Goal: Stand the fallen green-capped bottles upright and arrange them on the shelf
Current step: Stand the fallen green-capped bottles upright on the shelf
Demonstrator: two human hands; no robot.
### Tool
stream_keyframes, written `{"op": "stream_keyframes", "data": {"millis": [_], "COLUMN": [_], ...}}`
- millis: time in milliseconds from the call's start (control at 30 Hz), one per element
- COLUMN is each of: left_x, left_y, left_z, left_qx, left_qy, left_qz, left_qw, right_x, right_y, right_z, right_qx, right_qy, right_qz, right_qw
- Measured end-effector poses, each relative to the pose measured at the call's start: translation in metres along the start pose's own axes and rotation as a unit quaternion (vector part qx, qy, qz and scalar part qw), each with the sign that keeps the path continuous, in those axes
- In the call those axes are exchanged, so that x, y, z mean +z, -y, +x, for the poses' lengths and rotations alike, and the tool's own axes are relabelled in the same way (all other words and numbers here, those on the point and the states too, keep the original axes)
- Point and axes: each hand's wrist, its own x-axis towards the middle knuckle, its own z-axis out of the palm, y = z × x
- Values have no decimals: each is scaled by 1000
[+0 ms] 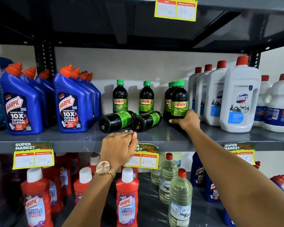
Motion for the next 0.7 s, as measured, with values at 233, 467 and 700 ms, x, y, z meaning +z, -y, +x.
{"op": "stream_keyframes", "data": {"millis": [233, 467, 700], "left_x": [-8, -23, -5], "left_y": [1, 43, 50], "left_z": [1, -10, -19], "left_qx": [5, 60, 64], "left_qy": [30, 13, -71], "left_qz": [-28, -30, -13], "left_qw": [999, 998, 995], "right_x": [-7, 0, 33], "right_y": [11, 50, 90], "right_z": [-21, -48, -22], "right_qx": [-12, -26, 118], "right_qy": [-79, 112, 295], "right_qz": [-55, 40, -4], "right_qw": [995, 992, 948]}}
